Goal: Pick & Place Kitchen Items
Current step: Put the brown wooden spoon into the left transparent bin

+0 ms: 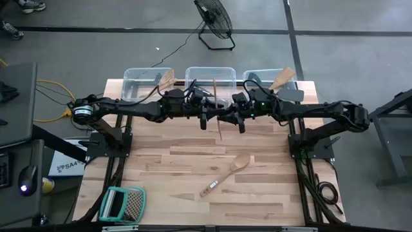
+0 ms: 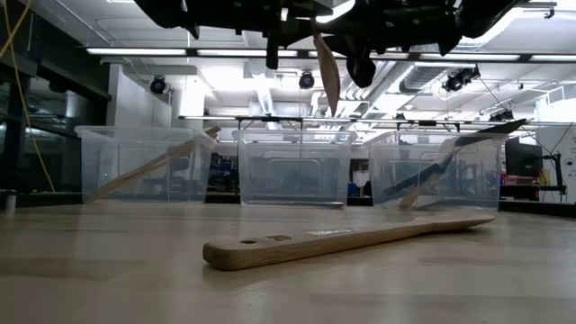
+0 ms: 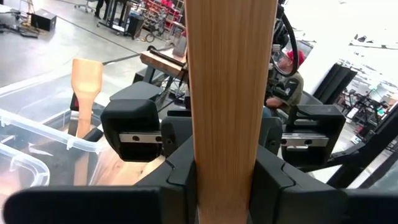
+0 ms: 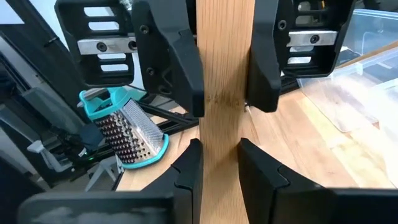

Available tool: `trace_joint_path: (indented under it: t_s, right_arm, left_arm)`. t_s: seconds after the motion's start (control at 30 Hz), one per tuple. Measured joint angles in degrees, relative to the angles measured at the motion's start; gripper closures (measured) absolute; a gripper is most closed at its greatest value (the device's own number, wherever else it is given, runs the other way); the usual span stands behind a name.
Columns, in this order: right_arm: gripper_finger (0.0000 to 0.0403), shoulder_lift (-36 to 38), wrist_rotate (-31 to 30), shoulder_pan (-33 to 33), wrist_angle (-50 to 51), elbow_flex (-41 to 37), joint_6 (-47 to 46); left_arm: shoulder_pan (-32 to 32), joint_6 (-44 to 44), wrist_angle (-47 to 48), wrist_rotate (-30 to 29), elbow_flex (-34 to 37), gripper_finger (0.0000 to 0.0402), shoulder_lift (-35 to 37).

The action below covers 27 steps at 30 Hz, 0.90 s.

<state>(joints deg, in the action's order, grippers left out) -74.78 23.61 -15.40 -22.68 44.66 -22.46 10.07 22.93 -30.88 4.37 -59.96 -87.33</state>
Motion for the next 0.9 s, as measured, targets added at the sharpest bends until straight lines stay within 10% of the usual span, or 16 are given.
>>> trace_joint_path:
  t_s: [0.47,0.9]
  right_arm:
    - [0.0123,3.37,2.55,-1.8,11.97,-0.07,1.44]
    - [0.0115,12.75,3.39,-6.39,25.26,-0.04,6.08]
  left_arm:
    - [0.07,-0.59,0.61,3.12,-0.02,0.0313,0.93]
    - [3.31,-4.7,9.68,7.62,-0.02,0.0313,10.32]
